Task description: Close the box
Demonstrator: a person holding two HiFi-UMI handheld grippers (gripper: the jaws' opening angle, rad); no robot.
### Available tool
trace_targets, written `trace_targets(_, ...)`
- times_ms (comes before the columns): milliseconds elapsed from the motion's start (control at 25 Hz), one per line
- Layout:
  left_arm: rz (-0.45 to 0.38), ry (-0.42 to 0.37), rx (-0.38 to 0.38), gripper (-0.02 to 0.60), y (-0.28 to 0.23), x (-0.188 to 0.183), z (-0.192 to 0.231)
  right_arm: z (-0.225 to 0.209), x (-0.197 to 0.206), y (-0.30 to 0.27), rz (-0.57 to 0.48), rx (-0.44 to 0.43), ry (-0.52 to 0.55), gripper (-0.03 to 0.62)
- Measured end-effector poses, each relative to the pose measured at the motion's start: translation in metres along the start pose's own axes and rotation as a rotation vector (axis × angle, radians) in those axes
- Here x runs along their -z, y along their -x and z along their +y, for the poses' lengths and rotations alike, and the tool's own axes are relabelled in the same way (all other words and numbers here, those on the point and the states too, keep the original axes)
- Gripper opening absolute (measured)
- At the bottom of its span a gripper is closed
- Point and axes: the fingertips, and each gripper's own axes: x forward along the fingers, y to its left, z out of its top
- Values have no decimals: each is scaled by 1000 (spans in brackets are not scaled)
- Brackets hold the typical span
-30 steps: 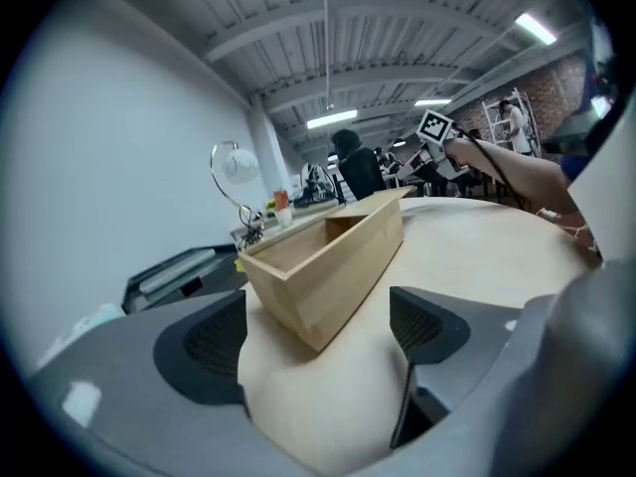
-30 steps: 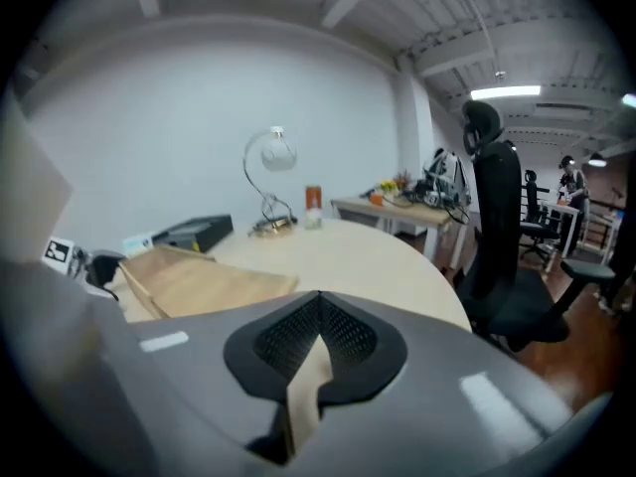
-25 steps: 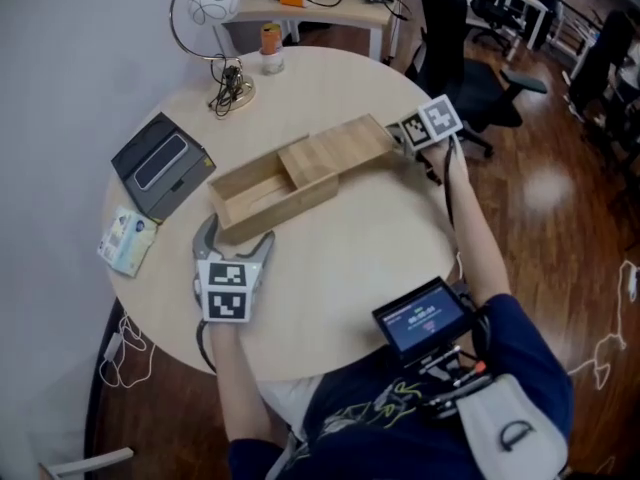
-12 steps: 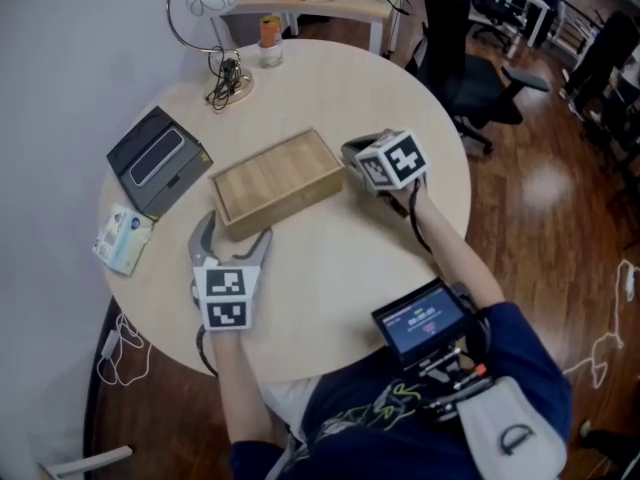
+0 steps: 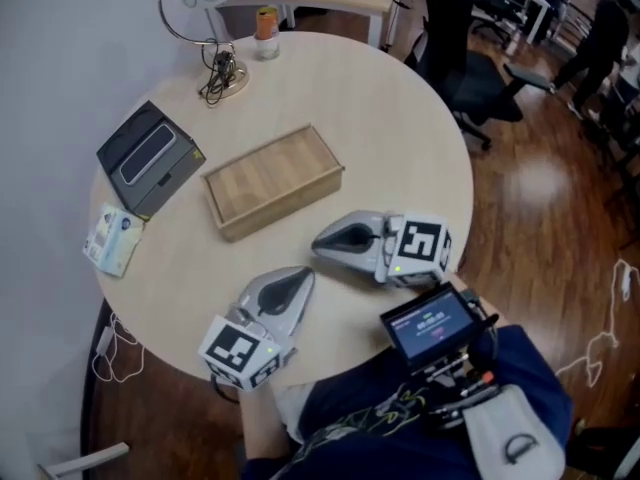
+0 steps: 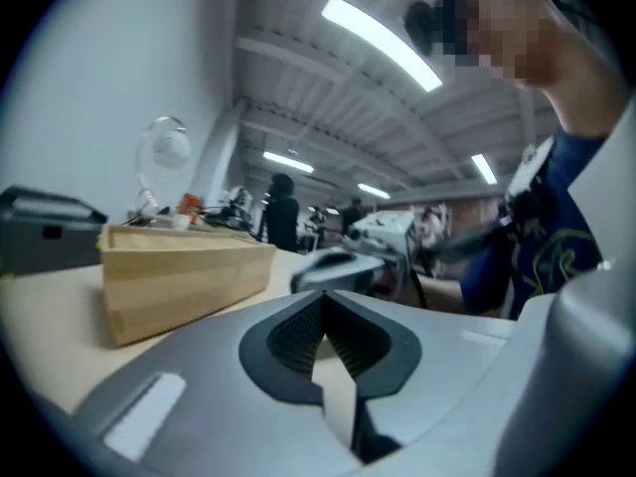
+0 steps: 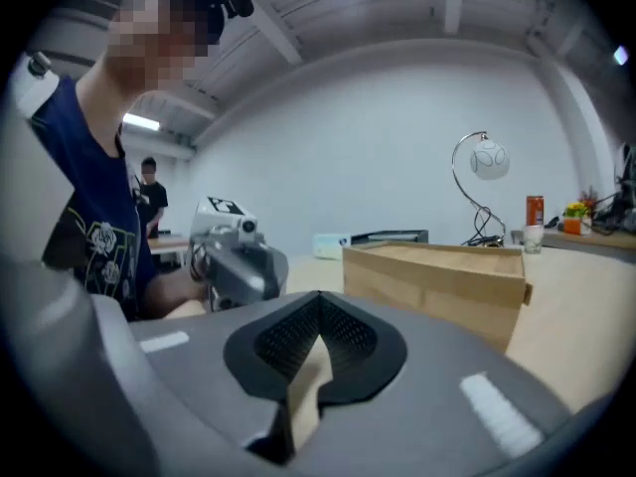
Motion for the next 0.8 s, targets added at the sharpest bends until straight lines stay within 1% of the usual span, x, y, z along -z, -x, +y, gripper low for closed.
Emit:
trace_targets(40, 79, -56, 40, 3, -8, 10, -13, 5, 1, -7, 12, -3, 12, 21)
trace_targets(80, 125, -83, 70, 3, -14, 15, -21, 9, -1, -10, 6, -16, 8, 21)
trace_targets(120, 134, -89, 83, 3, -16, 16, -25, 12, -2, -11, -1, -28, 0, 21)
trace_targets(200, 100, -85, 67, 3, -13, 12, -23, 13, -3, -11, -6, -37, -9, 21)
trace_targets(280, 66, -74, 5, 3, -9, 8, -14, 13, -3, -12, -8, -37, -10, 21)
trace_targets(360, 56, -57, -67, 3, -10, 6, -2, 10, -3, -10, -9, -24, -11, 21)
trace_targets(400, 55, -52, -84, 3, -11, 5, 2, 8, -3, -9, -8, -9, -12, 21)
trace_targets(480, 44, -53, -93, 3, -13, 2, 6, 1, -2, -7, -5, 27, -15, 21)
trace_targets(560, 5, -67, -94, 3, -10, -3, 6, -2, -2, -7, -6, 41, -15, 21)
trace_targets(640, -45, -82, -98, 3, -4, -7, 5, -1, -1, -9, -4, 31, -14, 21)
trace_targets(680, -57, -85, -102, 2, -1, -7, 6, 1, 0, -10, -3, 22, -13, 21)
trace_targets(800, -55, -83, -111, 2, 2, -6, 7, 2, 0, -11, -1, 15, -10, 21)
